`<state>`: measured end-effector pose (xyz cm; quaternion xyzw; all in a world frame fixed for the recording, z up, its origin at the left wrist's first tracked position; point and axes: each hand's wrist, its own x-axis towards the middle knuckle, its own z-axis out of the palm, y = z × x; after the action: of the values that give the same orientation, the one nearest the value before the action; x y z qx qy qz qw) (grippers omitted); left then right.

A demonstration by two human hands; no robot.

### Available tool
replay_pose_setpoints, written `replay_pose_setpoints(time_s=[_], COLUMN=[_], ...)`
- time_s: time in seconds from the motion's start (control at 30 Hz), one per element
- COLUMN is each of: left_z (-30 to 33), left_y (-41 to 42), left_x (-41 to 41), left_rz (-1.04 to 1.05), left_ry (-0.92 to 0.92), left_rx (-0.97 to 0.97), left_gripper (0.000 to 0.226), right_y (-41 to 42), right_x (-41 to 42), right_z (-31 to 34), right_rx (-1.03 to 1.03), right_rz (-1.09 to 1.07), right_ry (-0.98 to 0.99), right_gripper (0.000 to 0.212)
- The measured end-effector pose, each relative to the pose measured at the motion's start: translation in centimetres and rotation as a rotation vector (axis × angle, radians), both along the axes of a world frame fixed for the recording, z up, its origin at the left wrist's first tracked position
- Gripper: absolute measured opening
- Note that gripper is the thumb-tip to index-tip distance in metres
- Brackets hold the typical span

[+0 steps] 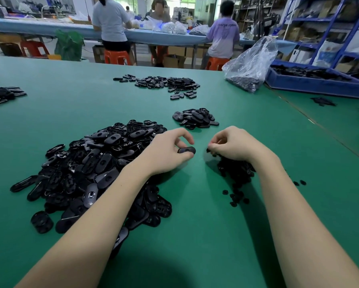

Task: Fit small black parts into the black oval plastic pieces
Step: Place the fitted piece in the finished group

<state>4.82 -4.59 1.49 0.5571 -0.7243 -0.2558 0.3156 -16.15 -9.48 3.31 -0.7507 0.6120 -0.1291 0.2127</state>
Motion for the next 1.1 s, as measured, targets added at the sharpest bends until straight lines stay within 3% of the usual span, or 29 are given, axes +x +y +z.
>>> replay_pose_setpoints(time_s=[0.13,0.47,0.8,1.1], left_z=[0.0,0.3,0.4,0.7], left_y=[-0.1,-0.7,-0.7,-0.6], left_x=[-0.3,-0.7,-0.7,-0.7], left_rz=[0.067,0.115,0.142,0.111], left_ry=[0.326,0.961,1.067,1.005], left_rx=[0.053,0.345,0.356,0.338], left_gripper=[0.020,0.022,0.022,0.023], right_y=[0.5,0.9,1.3,1.1], right_x=[0.3,1.1,2.8,3.5], right_z=[1.1,1.9,2.0,1.6], right_rx=[0.101,0.090,0.081,0.034], right_rz=[0.051,-0.042,-0.087,-0.136], right_ry=[-0.416,-0.639,-0.530,-0.542], right_gripper=[0.014,0.008,0.006,0.005])
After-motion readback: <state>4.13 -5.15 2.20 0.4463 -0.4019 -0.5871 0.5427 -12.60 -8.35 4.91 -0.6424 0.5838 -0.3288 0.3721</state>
